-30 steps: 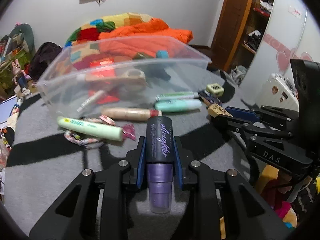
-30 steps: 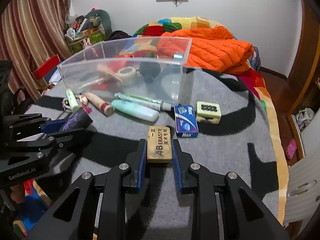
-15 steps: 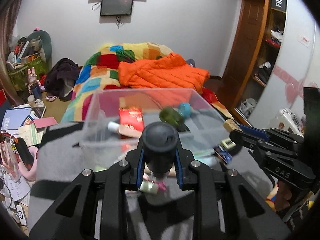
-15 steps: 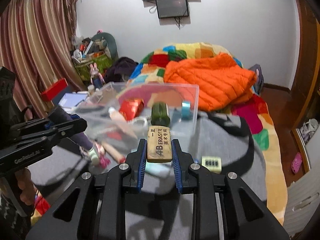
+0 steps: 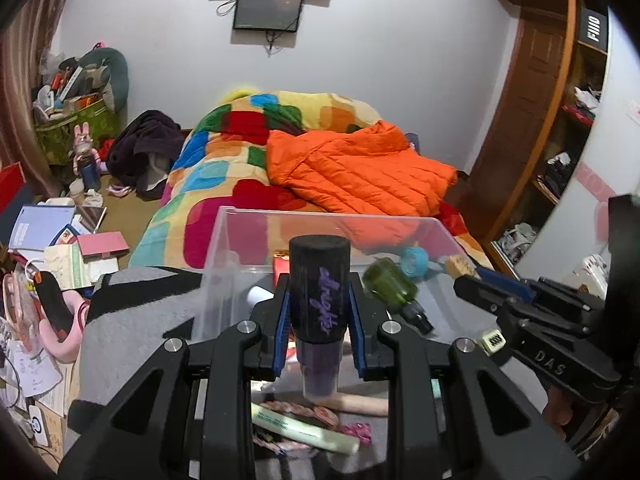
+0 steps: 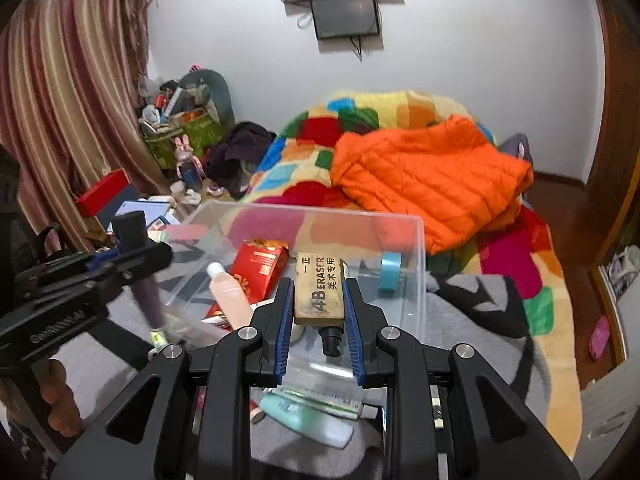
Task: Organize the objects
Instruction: 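Lower the can and eraser into the clear box and open both grippers, then move the left gripper to the green tube while the right reaches the blue Max box, then grasp the green tube with the left gripper while the right grasps the blue Max box, then carry the green tube and Max box over the clear box and release both, then move the left gripper to the beige tube while the right grasps the dotted block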
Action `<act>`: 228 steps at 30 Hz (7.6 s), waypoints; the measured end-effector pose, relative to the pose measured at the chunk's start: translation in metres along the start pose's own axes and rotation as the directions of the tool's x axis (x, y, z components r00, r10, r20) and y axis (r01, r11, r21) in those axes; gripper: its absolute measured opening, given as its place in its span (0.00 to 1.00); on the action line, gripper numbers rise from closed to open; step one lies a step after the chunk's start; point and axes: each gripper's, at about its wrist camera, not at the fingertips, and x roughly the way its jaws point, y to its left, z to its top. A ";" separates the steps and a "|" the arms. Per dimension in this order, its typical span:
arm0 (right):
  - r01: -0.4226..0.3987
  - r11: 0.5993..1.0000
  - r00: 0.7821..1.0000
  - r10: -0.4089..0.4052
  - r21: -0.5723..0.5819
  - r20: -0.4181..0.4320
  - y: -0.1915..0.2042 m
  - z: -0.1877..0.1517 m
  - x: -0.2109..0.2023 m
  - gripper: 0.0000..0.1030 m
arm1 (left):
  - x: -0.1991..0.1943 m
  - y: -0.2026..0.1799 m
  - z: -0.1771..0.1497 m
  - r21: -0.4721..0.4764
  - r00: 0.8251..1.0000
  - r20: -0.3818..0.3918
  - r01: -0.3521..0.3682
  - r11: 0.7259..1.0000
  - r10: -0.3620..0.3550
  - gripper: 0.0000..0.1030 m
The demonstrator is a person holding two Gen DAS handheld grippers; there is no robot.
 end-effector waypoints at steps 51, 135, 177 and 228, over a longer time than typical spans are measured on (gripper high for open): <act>0.138 0.990 0.977 -0.133 0.020 -0.169 -0.060 -0.099 -0.019 0.59 | -0.016 0.003 -0.111 0.071 0.976 -0.197 -0.077 0.994 0.090 0.90; 0.003 0.998 0.998 -0.007 -0.063 -0.065 0.013 -0.104 -0.052 0.24 | -0.070 0.000 -0.134 0.065 0.994 -0.067 -0.084 0.994 0.088 0.15; -0.010 0.998 1.000 0.009 -0.056 -0.020 0.016 0.009 0.028 0.24 | -0.018 0.014 0.028 -0.052 0.992 0.122 -0.039 0.998 0.045 0.15; 0.108 0.994 0.973 -0.102 0.018 -0.208 -0.088 -0.070 -0.003 0.72 | 0.022 -0.050 -0.079 0.251 0.961 -0.273 0.034 0.967 0.037 0.95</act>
